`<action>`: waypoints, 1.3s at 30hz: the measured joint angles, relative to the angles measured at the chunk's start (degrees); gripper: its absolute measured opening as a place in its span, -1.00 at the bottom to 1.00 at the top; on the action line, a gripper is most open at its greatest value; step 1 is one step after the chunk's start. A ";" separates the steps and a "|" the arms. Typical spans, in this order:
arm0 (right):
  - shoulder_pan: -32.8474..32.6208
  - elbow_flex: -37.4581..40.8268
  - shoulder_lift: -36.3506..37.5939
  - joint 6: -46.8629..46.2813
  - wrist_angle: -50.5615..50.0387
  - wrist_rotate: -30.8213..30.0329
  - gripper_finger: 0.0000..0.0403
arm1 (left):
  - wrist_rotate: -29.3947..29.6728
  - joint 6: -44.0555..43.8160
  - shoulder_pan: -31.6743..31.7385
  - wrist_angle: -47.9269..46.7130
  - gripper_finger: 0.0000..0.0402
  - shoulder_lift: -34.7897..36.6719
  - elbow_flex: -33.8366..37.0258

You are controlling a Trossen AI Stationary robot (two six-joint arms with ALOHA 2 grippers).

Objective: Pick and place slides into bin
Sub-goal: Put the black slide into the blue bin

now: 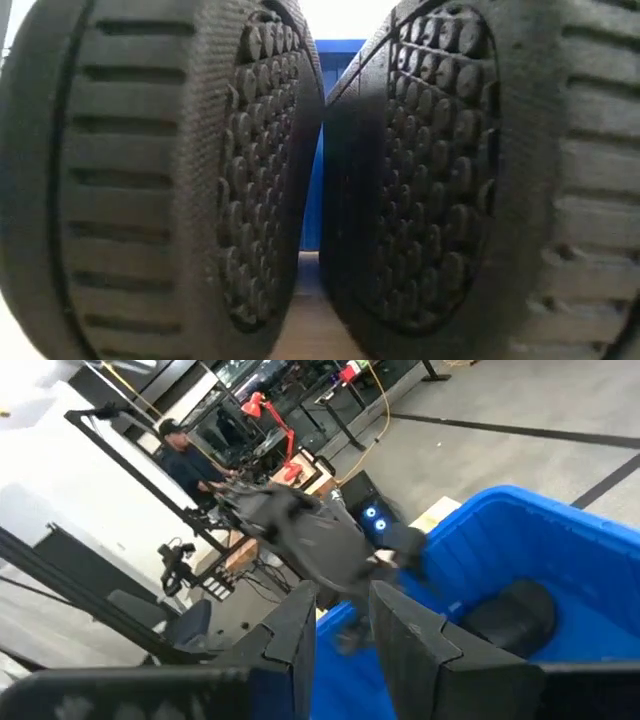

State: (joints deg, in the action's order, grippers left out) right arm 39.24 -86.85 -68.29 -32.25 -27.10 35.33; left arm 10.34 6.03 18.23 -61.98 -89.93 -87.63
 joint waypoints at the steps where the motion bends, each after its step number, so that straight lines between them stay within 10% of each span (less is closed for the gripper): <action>1: 0.00 0.00 0.00 0.67 -0.20 -0.02 -0.58 | -1.56 -3.14 -1.31 0.09 0.74 1.09 -0.63; 15: 0.02 0.02 -0.04 14.95 -9.44 -0.06 -0.59 | -16.92 -52.56 -21.44 3.39 0.74 8.53 -2.36; 24: 0.02 0.27 -0.04 19.24 -13.05 -0.94 -0.63 | -12.96 -69.11 -33.81 15.30 0.74 5.99 -2.56; 39: 0.02 0.31 -0.04 19.44 -13.08 -0.92 -0.61 | -15.07 -108.90 -51.30 -3.45 0.74 -1.65 -1.95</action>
State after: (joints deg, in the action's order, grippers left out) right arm 39.27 -86.54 -68.34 -12.82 -40.18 34.41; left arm -4.73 -102.87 -33.06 -65.43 -91.58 -89.58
